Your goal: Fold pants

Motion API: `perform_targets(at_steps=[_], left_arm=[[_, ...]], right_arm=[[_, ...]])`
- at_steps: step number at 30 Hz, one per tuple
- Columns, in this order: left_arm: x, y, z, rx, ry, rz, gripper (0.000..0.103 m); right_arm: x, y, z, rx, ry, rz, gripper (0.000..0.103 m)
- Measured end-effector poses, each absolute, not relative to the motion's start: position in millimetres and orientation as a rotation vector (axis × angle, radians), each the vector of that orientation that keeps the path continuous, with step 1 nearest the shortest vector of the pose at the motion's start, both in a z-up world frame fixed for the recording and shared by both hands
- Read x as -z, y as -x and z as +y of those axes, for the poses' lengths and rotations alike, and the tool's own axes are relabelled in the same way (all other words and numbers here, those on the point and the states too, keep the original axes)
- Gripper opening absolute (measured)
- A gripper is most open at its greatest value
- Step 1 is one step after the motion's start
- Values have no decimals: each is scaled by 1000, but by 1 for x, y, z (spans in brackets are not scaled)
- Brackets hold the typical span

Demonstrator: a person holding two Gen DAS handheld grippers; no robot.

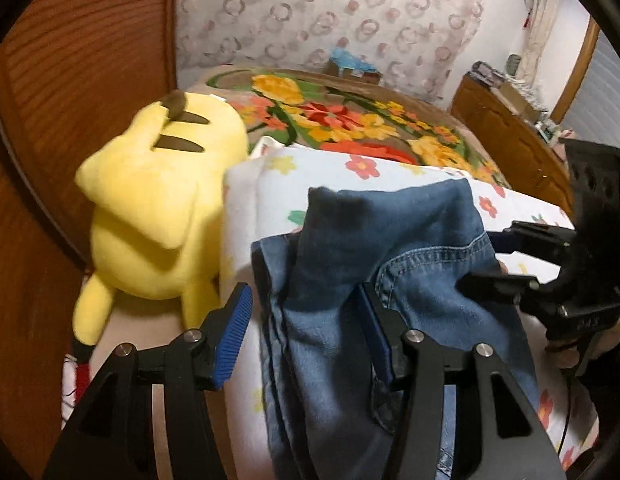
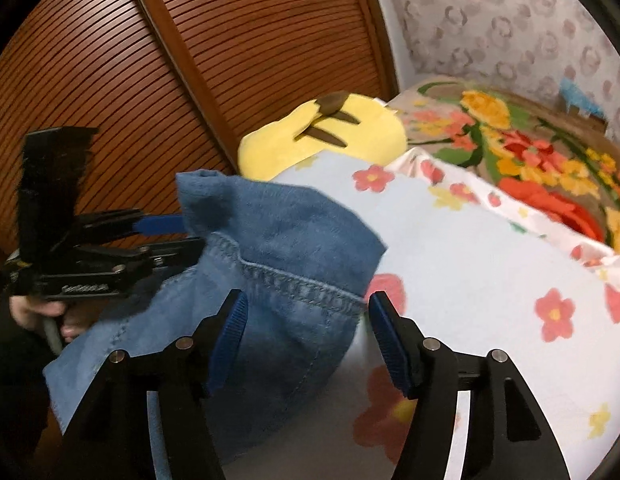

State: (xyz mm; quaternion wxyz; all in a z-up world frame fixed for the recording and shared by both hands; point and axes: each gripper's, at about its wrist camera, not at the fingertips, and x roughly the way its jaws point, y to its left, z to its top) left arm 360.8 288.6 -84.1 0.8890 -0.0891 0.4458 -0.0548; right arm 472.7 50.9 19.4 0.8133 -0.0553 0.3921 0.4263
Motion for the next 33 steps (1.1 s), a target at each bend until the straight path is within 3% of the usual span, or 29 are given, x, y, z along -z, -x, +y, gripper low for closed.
perform_targets(at_steps=[2, 4, 5, 6, 7, 9, 11, 22, 29, 33], left_arm=[[85, -360, 287, 139, 187, 916, 45], [83, -360, 281, 158, 164, 911, 33], [82, -360, 281, 164, 162, 913, 29], [80, -359, 280, 167, 163, 907, 18], [76, -357, 280, 173, 162, 898, 14], [67, -351, 276, 170, 134, 868, 12], [54, -342, 273, 162, 121, 830, 11], [-39, -330, 293, 142, 149, 620, 10], [2, -399, 279, 72, 92, 741, 10], [30, -416, 275, 15, 73, 804, 10]], right_arm=[[-18, -475, 55, -916, 132, 832, 65], [-18, -479, 57, -934, 131, 836, 56], [-18, -480, 58, -950, 131, 837, 45], [-19, -479, 57, -969, 134, 830, 34], [-21, -478, 57, -980, 143, 817, 30], [-25, -475, 56, -999, 153, 799, 20], [-32, -470, 53, -1009, 156, 770, 18], [-104, -456, 44, -1108, 92, 614, 16], [-70, -523, 48, -939, 98, 715, 23], [-36, -553, 58, -846, 166, 778, 36]])
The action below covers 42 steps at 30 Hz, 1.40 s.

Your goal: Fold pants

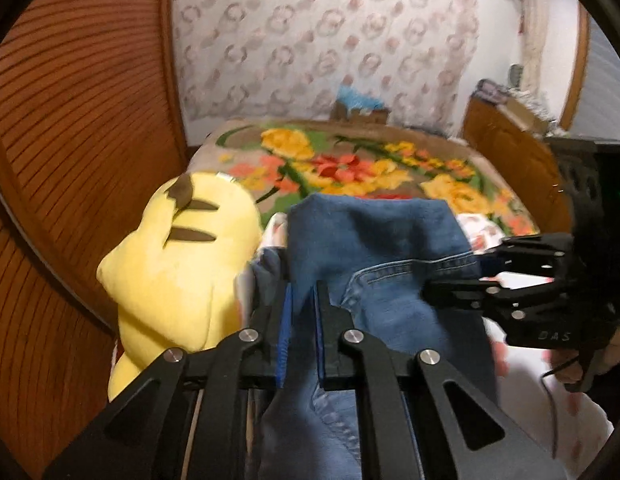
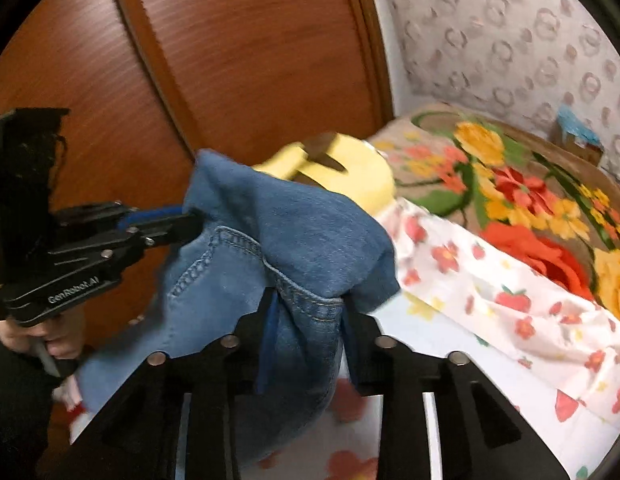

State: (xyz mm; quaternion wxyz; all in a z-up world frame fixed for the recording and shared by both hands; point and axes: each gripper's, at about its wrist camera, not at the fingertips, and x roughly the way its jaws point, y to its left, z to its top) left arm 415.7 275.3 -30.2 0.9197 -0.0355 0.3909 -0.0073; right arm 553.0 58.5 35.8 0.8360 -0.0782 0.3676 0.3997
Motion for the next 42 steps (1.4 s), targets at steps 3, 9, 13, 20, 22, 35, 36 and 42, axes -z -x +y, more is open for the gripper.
perform_targets(at_steps=[3, 9, 13, 20, 22, 35, 36, 42], left_arm=[[35, -413, 278, 9, 81, 823, 29], [21, -381, 265, 13, 33, 778, 40], [14, -360, 250, 14, 11, 753, 40], [31, -338, 232, 15, 3, 779, 40], [42, -337, 232, 6, 17, 810, 40], [23, -304, 217, -11, 67, 741, 40], [19, -300, 215, -10, 63, 731, 40], [-13, -267, 195, -5, 39, 640, 65]], right_arm=[[-28, -560, 55, -806, 182, 780, 44], [-49, -548, 51, -743, 193, 697, 45], [-59, -529, 49, -785, 162, 630, 43], [-23, -552, 81, -845, 201, 691, 32], [-7, -567, 87, -810, 218, 720, 32], [-36, -503, 55, -786, 172, 624, 32], [-39, -491, 48, -784, 166, 610, 32], [-55, -422, 8, -774, 149, 517, 32]])
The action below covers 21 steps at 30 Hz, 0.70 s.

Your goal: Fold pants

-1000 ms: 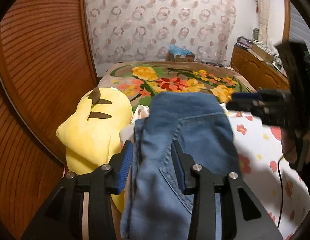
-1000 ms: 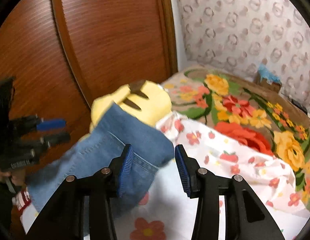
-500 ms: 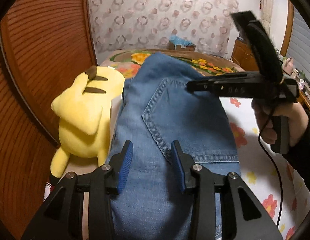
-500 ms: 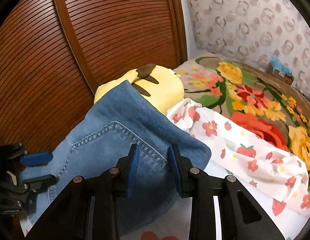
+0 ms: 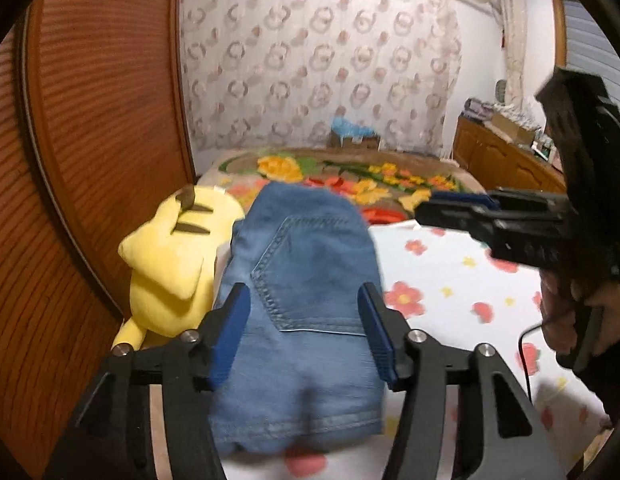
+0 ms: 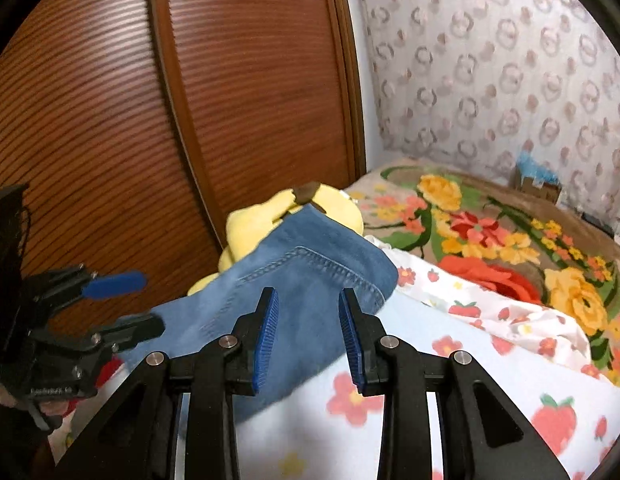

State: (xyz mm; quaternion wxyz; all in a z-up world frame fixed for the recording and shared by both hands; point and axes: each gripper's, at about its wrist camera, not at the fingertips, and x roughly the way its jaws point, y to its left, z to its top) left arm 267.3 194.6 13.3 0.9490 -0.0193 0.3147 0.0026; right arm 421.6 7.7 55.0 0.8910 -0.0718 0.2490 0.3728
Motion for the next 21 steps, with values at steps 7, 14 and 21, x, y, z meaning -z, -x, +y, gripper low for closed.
perform_targets(at_steps=[7, 14, 21], left_arm=[[-45, -227, 163, 8, 11, 556, 93], [-67, -190, 135, 37, 4, 493, 102], [-84, -156, 103, 67, 4, 440, 103]], right_arm=[[-63, -351, -34, -736, 134, 435, 32], [-72, -281, -75, -659, 108, 402, 44], [-78, -211, -117, -531, 77, 340, 62]])
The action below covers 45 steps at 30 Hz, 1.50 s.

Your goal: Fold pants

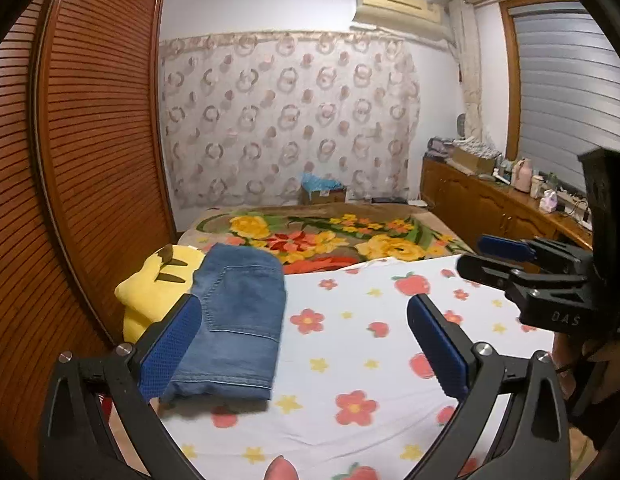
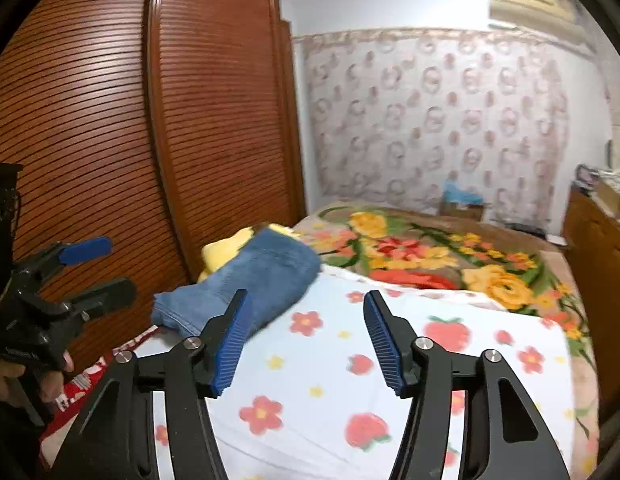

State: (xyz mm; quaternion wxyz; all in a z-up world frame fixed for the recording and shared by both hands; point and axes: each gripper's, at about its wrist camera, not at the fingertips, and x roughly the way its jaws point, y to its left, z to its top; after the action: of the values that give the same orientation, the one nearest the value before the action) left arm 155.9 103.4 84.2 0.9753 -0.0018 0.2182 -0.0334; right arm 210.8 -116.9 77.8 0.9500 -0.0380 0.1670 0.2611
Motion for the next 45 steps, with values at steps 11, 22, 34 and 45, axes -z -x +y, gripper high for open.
perform_targets(at_steps=[11, 22, 34, 45], left_arm=[[-86, -120, 53, 58, -13, 419, 103], [-80, -97, 10, 108, -14, 421, 103], [-80, -91, 3, 112, -6, 425, 103], [-80, -91, 4, 112, -5, 425, 103]], right_arm=[[-75, -120, -144, -394, 75, 289, 73], [-77, -81, -139, -287, 28, 276, 74], [-78, -68, -132, -228, -13, 260, 74], [-76, -71, -132, -214, -13, 267, 74]])
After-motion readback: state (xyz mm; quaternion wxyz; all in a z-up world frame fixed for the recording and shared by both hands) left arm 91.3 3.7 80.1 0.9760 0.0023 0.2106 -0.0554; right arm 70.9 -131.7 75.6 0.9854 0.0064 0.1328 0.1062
